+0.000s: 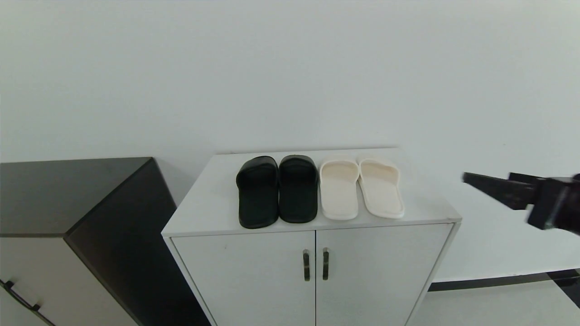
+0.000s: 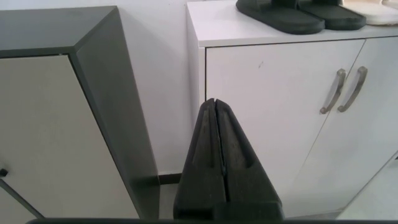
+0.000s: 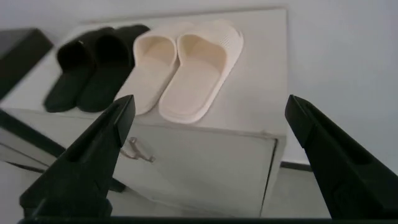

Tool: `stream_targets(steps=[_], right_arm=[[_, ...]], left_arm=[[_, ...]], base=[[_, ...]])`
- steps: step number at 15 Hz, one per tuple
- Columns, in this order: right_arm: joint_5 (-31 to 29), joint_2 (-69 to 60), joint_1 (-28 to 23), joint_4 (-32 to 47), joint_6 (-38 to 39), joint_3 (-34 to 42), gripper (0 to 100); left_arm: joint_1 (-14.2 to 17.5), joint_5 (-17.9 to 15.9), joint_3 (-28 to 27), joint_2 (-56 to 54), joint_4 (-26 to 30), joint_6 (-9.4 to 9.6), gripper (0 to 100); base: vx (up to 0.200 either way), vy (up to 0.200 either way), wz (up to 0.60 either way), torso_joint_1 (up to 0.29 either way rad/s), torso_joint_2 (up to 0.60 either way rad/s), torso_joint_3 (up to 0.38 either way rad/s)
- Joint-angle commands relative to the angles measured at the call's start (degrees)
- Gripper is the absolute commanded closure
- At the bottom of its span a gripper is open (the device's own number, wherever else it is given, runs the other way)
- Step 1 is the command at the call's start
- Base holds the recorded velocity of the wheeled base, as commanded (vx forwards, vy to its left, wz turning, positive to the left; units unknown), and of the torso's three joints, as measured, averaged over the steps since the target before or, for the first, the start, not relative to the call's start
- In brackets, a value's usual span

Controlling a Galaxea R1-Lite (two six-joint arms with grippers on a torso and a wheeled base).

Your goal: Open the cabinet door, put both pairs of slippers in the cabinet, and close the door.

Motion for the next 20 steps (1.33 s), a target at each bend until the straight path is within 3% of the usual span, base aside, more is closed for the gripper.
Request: stream_targets(steps=[1, 5, 10, 20], right_arm=[[-5.5, 15.1, 5.6, -0.5, 1.4, -9.9, 0], [-13.7, 27.0, 9.5, -0.3, 2.1, -20.0, 0], [-21.8, 41.9, 9.7, -0.6, 2.1, -32.2, 0], [-21.9, 53.3, 6.6, -1.1, 2.2, -41.3, 0]], left_arm=[[0.0, 0.0, 0.0, 0.0, 0.0, -0.01, 100], [0.0, 0.0, 0.0, 0.0, 0.0, -0.01, 100], [0.0, 0.0, 0.0, 0.0, 0.0, -0.09, 100], [0.0, 0.0, 0.0, 0.0, 0.0, -0.09, 100]], base=[[0.000, 0.000, 0.00, 0.000, 0.00, 0.000], [0.000, 0.000, 0.00, 0.000, 0.00, 0.000], [0.000, 0.000, 0.00, 0.000, 0.00, 0.000], [0.000, 0.000, 0.00, 0.000, 0.00, 0.000]])
